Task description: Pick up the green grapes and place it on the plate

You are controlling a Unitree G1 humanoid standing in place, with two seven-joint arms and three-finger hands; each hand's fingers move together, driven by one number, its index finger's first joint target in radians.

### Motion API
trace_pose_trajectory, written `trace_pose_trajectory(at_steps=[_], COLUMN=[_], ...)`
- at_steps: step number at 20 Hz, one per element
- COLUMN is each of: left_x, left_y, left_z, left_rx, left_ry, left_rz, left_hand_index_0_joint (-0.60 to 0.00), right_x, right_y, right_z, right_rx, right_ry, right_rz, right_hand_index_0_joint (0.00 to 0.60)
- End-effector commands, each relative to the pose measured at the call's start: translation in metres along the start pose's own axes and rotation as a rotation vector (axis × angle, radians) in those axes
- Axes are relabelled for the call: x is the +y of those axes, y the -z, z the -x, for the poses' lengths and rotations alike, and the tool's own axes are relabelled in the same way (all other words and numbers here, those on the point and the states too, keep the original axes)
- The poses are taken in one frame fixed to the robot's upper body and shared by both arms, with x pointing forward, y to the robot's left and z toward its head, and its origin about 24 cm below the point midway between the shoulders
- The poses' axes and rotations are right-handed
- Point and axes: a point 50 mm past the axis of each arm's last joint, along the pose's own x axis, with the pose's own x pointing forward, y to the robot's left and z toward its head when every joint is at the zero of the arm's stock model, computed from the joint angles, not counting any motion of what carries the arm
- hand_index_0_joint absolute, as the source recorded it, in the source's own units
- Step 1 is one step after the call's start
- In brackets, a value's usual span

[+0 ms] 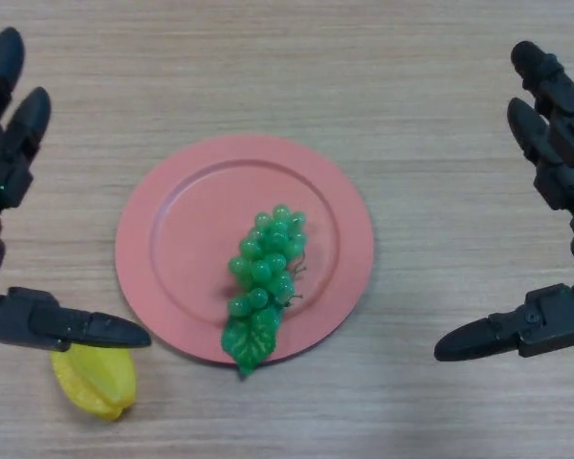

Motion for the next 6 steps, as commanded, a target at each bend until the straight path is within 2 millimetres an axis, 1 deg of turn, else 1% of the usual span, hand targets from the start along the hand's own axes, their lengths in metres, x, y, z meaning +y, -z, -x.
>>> trace_pose_trajectory(at_steps=[1,6], left_x=[0.001,-0.009], left_y=[-0.029,-0.025], left_z=[0.002,0.01], left_rx=[-0.167,-0.172], left_ry=[-0.001,0.025], left_rz=[-0.102,-0.139], left_hand_index_0_joint=[0.0,0.0], right_x=[-0.009,-0.005], right_y=[-0.032,-0.039], right_z=[0.006,0.006], right_rx=[-0.205,-0.202], right_ry=[0.042,0.047], right_rz=[0.037,0.031], right_hand_index_0_joint=[0.0,0.0])
